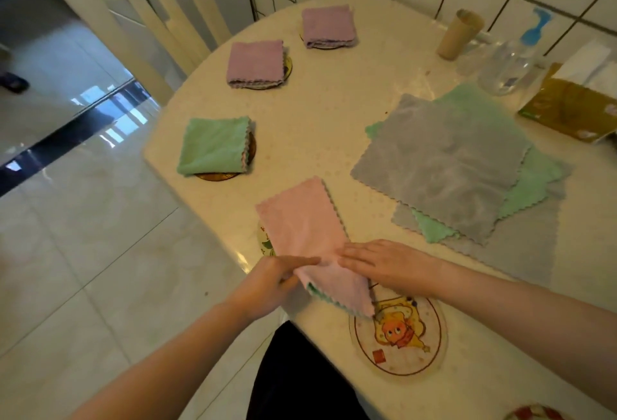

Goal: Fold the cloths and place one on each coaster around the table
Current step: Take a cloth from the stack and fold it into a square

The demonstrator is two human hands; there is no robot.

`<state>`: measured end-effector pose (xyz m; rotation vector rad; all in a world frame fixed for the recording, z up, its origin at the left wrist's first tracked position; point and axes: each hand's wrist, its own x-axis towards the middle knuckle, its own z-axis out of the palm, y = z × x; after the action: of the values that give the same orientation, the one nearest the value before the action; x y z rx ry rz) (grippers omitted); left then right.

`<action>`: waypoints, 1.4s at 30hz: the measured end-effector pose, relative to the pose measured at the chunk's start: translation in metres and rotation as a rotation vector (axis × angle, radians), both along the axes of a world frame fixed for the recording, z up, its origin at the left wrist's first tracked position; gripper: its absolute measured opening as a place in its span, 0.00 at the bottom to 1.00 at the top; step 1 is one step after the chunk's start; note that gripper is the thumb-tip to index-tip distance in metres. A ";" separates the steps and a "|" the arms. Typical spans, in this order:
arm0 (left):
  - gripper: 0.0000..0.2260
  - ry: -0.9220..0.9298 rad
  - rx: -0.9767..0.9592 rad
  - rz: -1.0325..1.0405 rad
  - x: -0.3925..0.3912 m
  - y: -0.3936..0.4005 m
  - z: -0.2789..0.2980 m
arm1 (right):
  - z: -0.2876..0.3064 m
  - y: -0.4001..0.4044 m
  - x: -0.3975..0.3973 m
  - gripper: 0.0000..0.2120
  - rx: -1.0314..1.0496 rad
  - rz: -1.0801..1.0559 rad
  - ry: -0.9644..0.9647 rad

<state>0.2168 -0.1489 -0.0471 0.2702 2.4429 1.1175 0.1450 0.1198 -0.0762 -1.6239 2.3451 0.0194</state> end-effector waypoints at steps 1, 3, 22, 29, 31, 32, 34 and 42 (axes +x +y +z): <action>0.16 -0.031 0.034 0.051 -0.003 -0.002 -0.001 | 0.001 -0.001 -0.003 0.34 -0.003 -0.020 -0.016; 0.14 -0.104 0.103 0.153 -0.007 -0.006 -0.001 | 0.007 -0.007 -0.006 0.29 -0.034 -0.134 -0.104; 0.13 -0.508 0.400 0.967 -0.056 -0.017 -0.019 | 0.000 -0.095 -0.072 0.14 -0.246 -1.142 -0.539; 0.11 -0.317 0.046 0.939 -0.064 -0.031 -0.019 | 0.005 -0.099 -0.071 0.13 -0.197 -1.236 -0.495; 0.08 -0.225 -0.079 0.917 -0.071 -0.043 -0.017 | 0.012 -0.098 -0.069 0.16 -0.083 -1.212 -0.365; 0.09 -0.195 -0.132 0.905 -0.075 -0.049 -0.017 | 0.014 -0.099 -0.067 0.17 -0.015 -1.182 -0.292; 0.12 -0.180 -0.164 0.875 -0.086 -0.058 -0.017 | 0.019 -0.102 -0.063 0.19 0.047 -1.177 -0.265; 0.12 -0.319 -0.017 0.919 -0.118 -0.059 -0.025 | 0.016 -0.111 -0.072 0.18 0.055 -1.422 -0.630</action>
<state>0.0992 -0.2075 -0.0723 -1.0538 2.2771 1.3242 0.0734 0.0091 -0.0603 0.3161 2.3280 -0.5882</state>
